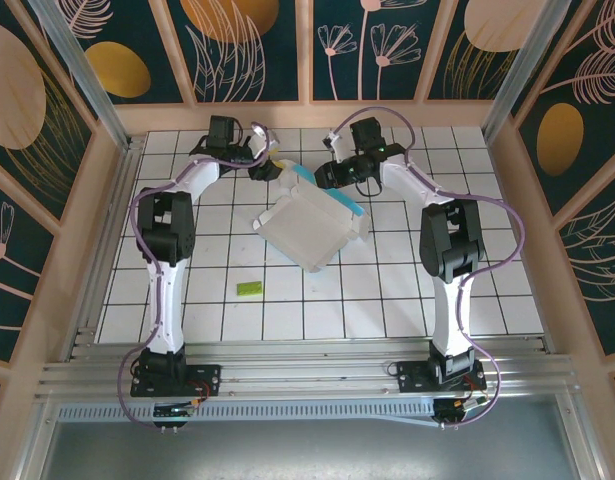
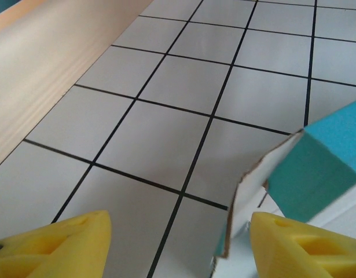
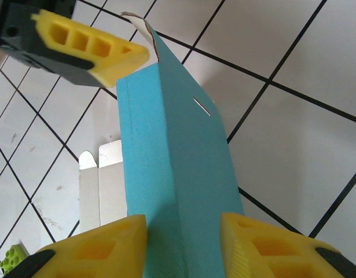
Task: Fold the paper box
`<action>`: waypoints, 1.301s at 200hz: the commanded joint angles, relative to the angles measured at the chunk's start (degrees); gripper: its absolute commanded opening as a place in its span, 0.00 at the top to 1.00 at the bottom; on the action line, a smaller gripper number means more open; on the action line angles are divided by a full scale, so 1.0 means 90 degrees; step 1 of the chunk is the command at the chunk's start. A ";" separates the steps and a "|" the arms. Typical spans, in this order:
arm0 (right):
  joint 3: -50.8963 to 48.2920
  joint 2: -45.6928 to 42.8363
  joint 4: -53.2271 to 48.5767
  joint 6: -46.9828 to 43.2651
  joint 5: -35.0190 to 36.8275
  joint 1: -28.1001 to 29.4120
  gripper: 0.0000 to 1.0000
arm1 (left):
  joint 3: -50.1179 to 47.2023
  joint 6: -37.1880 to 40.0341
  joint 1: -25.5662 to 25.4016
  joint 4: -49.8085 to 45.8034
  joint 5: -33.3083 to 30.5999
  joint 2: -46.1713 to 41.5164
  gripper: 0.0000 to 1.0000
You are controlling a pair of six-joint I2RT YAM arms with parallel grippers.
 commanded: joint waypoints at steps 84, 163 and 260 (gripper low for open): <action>-0.0028 -0.0051 -0.0212 0.0017 0.0358 0.0108 0.62 | -0.0026 -0.0400 -0.0238 -0.0658 0.0161 -0.0015 0.70; -0.0278 -0.0170 -0.0008 0.0246 0.0605 0.0195 0.59 | -0.0582 -0.2223 -0.0435 -0.0582 -0.0832 -0.0762 0.76; -0.0733 -0.0306 0.0462 0.0621 0.0817 0.0263 0.60 | -0.1363 -0.5305 -0.0915 0.0155 -0.1545 -0.1223 0.81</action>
